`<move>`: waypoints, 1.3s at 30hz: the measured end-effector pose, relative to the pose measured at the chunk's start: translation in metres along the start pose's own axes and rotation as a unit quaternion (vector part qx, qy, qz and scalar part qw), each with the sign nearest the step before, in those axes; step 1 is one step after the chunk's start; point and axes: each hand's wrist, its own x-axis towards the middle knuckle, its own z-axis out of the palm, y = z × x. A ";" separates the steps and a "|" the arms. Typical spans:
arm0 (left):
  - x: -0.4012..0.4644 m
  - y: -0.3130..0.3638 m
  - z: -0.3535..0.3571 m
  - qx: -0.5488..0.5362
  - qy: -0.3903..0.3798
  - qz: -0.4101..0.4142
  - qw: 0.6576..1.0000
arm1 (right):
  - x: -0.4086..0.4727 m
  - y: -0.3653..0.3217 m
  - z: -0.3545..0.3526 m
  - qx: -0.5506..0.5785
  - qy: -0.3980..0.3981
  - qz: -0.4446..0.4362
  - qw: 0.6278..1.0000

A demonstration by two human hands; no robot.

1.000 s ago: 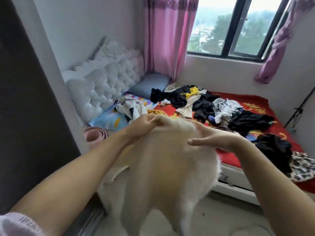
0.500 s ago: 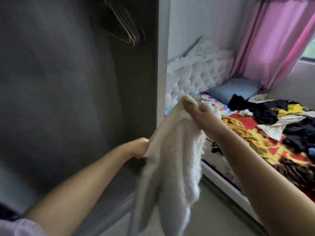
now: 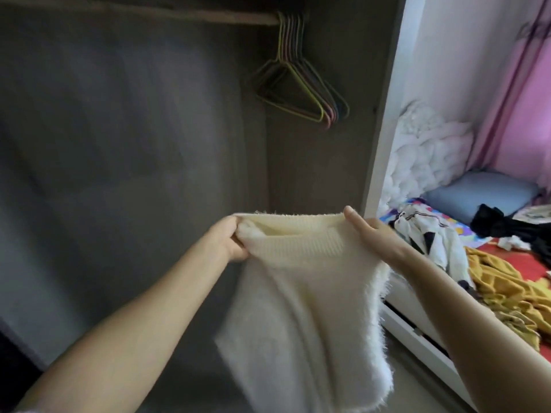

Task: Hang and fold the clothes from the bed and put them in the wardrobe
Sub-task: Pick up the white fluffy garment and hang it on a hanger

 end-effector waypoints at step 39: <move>0.189 0.161 0.025 0.099 -0.003 0.081 0.992 | 0.324 -0.159 0.061 0.045 0.221 -0.351 0.909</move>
